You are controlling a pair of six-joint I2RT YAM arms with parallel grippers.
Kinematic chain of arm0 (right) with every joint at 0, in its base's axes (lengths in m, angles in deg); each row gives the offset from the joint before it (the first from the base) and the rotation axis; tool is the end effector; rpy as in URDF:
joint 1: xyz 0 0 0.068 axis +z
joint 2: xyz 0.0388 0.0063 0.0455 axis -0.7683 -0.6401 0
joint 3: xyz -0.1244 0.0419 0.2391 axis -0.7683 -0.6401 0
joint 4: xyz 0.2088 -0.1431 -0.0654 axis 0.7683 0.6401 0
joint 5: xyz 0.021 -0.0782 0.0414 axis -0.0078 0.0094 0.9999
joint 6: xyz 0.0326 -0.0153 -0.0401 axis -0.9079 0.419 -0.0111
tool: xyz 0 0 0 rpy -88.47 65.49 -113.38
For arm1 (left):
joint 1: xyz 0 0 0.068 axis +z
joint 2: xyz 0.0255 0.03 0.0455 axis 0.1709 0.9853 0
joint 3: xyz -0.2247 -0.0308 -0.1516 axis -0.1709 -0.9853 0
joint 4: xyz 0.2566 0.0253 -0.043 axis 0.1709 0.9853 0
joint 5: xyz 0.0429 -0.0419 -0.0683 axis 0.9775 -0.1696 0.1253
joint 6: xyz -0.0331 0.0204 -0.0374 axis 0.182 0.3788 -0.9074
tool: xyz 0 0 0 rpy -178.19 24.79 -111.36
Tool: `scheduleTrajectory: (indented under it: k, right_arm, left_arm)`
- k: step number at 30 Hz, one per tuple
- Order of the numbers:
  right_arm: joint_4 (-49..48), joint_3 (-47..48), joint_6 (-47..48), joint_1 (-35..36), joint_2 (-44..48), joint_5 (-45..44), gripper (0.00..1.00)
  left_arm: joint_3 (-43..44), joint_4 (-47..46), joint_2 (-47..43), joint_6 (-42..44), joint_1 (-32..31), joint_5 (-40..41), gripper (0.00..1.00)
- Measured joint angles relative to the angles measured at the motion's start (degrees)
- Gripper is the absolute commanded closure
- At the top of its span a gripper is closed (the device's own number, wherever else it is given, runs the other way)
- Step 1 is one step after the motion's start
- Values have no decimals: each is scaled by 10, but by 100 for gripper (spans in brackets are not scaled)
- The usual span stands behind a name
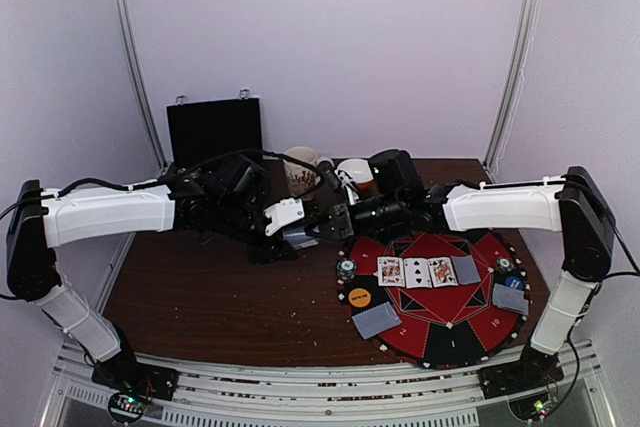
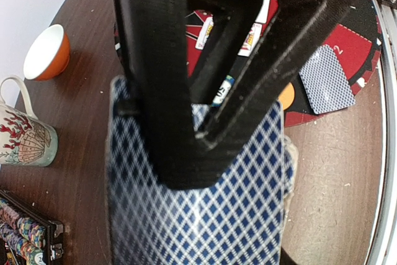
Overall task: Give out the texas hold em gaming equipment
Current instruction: Pick up the poker card from the face-down deck piles.
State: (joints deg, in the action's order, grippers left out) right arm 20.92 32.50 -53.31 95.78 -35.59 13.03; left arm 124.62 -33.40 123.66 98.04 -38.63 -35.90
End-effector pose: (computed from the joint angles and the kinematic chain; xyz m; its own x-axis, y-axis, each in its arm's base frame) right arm 0.2652 0.3022 0.2543 -0.7085 -0.1787 -0.6827 -0.7032 0.2599 0.6618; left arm 0.2165 -0.2557 0.2572 -0.1600 0.7207 -0.6745 0.9484 0.3017 0.0975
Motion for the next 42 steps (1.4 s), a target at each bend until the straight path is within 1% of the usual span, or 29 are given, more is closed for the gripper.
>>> scheduleTrajectory:
  k: [2,5,7,11,14,15,17,21,24,26,30,31,40,42]
  right_arm:
    - [4,1,3,0,2,2,81]
    - [10,1,6,0,6,3,94]
    - [19,3,11,0,9,4,97]
    - [43,9,24,0,16,1,98]
    - [70,19,35,0,21,-5,91]
    - [80,23,39,0,22,-7,87]
    - [94,30,45,0,24,-11,82]
    - [111,34,50,0,26,-16,82]
    - [118,35,49,-1,26,-20,78]
    - [122,36,49,-1,26,-21,79]
    - [132,43,50,-1,26,-22,93]
    - [134,43,52,-1,27,-22,94]
    - [190,66,69,-1,33,-35,100]
    - [207,73,75,-1,33,-40,100]
  left_arm:
    - [0,0,0,0,0,1,56]
    - [0,0,0,0,0,0,56]
    - [0,1,0,0,0,-3,56]
    - [0,-3,0,0,0,-8,56]
    - [0,-8,0,0,-1,-10,56]
    - [0,-10,0,0,-1,-10,56]
    - [0,-14,0,0,-1,-12,56]
    - [0,-14,0,0,-2,-11,56]
    - [0,-9,1,0,-2,-9,56]
    - [0,-7,1,0,-2,-9,56]
    - [0,-7,1,0,-2,-8,56]
    - [0,-7,1,0,-2,-7,57]
    - [0,-4,1,0,-2,-6,56]
    - [0,-4,1,0,-2,-6,56]
